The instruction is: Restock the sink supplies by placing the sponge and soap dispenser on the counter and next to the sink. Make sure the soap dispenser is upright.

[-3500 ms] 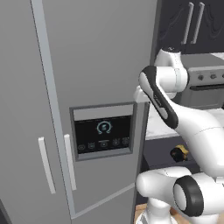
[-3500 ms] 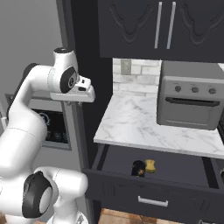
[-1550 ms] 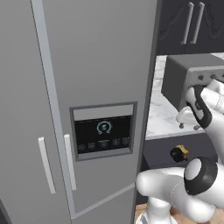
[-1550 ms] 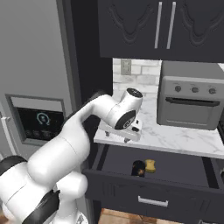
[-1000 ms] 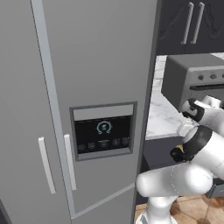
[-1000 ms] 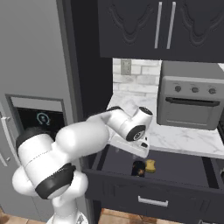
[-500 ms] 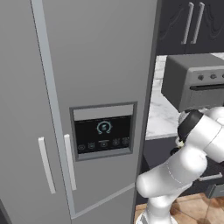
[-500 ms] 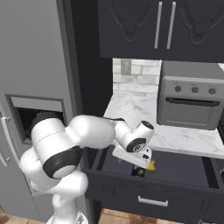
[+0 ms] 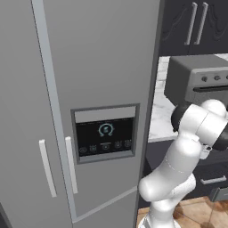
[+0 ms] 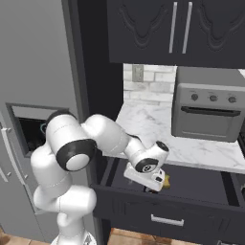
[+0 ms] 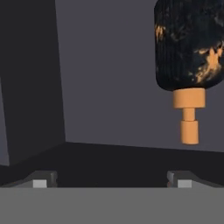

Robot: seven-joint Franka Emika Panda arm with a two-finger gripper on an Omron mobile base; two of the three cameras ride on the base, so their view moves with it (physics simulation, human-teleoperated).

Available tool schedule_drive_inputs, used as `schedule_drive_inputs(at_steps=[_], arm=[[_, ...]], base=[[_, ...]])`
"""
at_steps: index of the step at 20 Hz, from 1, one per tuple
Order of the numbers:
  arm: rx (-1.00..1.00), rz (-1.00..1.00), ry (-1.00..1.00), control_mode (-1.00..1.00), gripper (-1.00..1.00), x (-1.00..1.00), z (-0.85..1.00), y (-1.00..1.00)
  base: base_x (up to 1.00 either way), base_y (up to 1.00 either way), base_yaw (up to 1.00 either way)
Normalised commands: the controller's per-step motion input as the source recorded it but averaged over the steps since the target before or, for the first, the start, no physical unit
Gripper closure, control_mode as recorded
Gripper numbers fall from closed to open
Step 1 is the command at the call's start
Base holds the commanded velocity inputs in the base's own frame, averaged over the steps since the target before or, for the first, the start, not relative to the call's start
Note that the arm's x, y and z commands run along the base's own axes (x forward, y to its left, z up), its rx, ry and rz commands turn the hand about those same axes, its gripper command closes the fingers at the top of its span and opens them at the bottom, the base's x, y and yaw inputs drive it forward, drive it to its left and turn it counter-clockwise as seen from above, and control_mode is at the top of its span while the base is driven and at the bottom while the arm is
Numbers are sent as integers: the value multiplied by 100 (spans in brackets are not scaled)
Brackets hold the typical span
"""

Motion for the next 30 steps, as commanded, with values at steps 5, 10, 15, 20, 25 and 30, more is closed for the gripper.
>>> schedule_drive_inputs(at_steps=[5,10,15,20,25,30], arm=[[4,0,6,-100,-100,0,-39,-6],[4,0,3,-100,-100,-20,-26,-13],[12,-2,0,-100,-100,-84,-4,-32],[10,-3,0,-100,-100,-95,0,-31],[4,-4,1,-100,-100,-35,1,-11],[-1,-2,0,-100,-100,42,0,24]], base=[[0,0,0],[0,0,0],[0,0,0],[0,0,0],[0,0,0],[0,0,0]])
